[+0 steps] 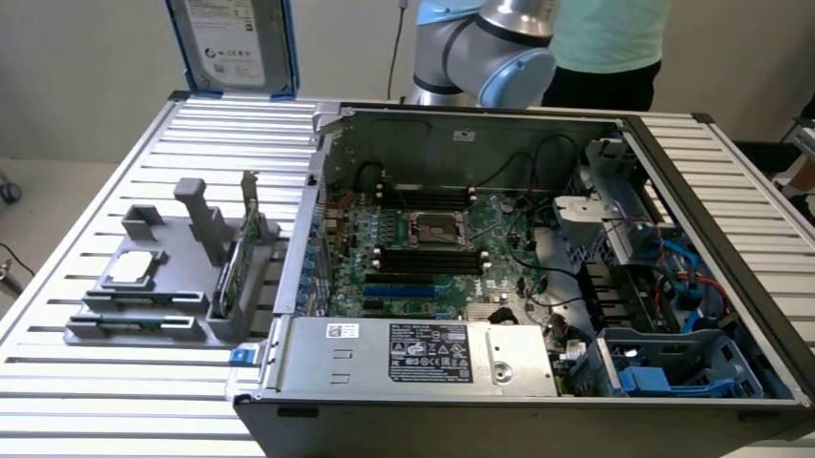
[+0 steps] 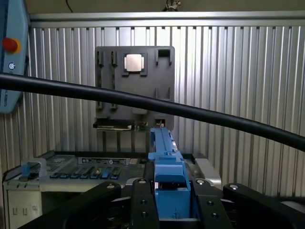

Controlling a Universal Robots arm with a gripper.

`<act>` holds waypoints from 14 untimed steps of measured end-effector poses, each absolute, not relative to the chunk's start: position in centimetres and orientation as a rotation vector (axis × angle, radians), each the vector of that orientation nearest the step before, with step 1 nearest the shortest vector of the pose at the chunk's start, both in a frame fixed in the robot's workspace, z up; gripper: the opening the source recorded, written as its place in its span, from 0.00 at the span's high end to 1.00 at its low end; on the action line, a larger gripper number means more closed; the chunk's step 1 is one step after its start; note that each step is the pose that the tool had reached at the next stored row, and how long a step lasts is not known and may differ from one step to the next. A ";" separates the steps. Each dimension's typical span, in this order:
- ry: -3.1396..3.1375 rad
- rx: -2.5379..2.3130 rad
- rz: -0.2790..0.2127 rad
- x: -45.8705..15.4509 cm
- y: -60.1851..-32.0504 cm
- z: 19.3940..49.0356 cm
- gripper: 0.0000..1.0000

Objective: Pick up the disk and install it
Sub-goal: 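Pick up the disk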

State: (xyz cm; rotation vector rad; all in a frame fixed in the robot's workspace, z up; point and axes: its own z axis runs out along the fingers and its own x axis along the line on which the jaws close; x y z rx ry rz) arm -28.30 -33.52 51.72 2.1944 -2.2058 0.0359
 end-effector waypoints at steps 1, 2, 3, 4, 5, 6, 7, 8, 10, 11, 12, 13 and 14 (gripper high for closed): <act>-2.206 2.194 0.036 -27.9 -33.7 51.8 0.68; -2.206 2.194 0.036 -27.6 -33.9 51.8 0.68; -2.206 2.194 0.036 -27.2 -34.2 51.8 0.68; -2.206 2.194 0.036 -26.9 -34.4 51.8 0.68; -2.206 2.194 0.036 -26.6 -34.7 51.8 0.68; -2.206 2.194 0.036 -26.3 -35.0 51.8 0.68; -2.206 2.194 0.036 -26.0 -35.2 51.8 0.68; -2.206 2.194 0.036 -25.7 -35.5 51.8 0.68; -2.206 2.194 0.036 -25.0 -36.0 51.8 0.68; -2.206 2.194 0.036 -24.7 -36.3 51.8 0.68; -2.206 2.194 0.036 -24.4 -36.5 51.8 0.68; -2.205 2.194 0.036 -24.0 -36.7 51.8 0.68; -2.206 2.194 0.036 -23.7 -37.0 51.8 0.68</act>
